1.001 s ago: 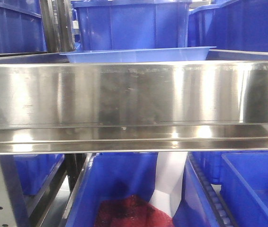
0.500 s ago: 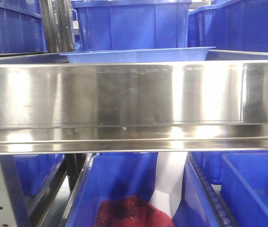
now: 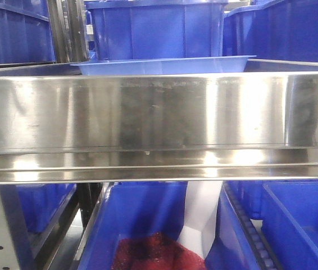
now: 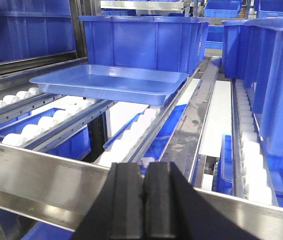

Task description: Grab blue tray and place on right shelf

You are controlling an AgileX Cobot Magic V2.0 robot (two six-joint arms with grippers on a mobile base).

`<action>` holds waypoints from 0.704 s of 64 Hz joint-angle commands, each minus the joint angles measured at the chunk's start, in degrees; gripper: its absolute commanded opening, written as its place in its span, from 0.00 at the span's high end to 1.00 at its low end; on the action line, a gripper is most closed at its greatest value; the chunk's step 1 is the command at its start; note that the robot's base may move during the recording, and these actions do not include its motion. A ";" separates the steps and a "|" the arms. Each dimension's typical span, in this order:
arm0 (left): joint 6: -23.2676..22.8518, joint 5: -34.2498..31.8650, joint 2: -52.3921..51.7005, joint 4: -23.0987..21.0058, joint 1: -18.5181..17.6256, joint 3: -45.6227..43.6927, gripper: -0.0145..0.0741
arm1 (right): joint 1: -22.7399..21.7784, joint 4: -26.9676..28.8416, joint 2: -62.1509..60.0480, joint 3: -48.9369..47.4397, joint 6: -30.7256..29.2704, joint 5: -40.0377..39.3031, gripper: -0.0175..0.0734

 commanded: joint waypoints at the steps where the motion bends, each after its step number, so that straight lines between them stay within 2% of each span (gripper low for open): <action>1: 0.13 -5.28 0.54 0.77 -0.45 -1.40 0.89 | -0.22 -1.23 0.55 -1.45 -0.59 -5.46 0.75; 8: 0.13 -5.28 0.54 0.49 -0.45 -1.40 0.89 | -0.22 -1.23 0.55 -1.45 -0.59 -5.46 0.75; 13: 0.35 -5.17 0.54 -3.59 -0.45 -1.30 0.89 | -0.22 -1.23 0.55 -1.45 -0.59 -5.46 0.75; 17: 4.33 -4.30 -0.02 -6.32 0.43 -1.30 0.89 | -0.22 -1.23 0.55 -1.45 -0.59 -5.46 0.75; 20: 9.83 -2.80 -1.15 -11.57 1.95 -1.17 0.89 | -0.22 -1.23 0.55 -1.45 -0.59 -5.46 0.75; 24: 17.91 -1.89 -3.23 -17.14 5.49 0.33 0.89 | -0.22 -1.23 0.55 -1.45 -0.59 -5.41 0.75; 28: 21.34 -3.45 -5.70 -19.98 9.80 2.69 0.89 | -0.22 -1.23 0.55 -1.45 -0.59 -5.41 0.75; 41: 22.48 -11.72 -16.26 -20.71 26.52 13.92 0.89 | -0.22 -1.23 0.55 -1.45 -0.59 -5.41 0.75; 45: 22.48 -14.14 -16.45 -20.81 31.25 17.49 0.89 | -0.22 -1.23 0.55 -1.45 -0.59 -5.41 0.75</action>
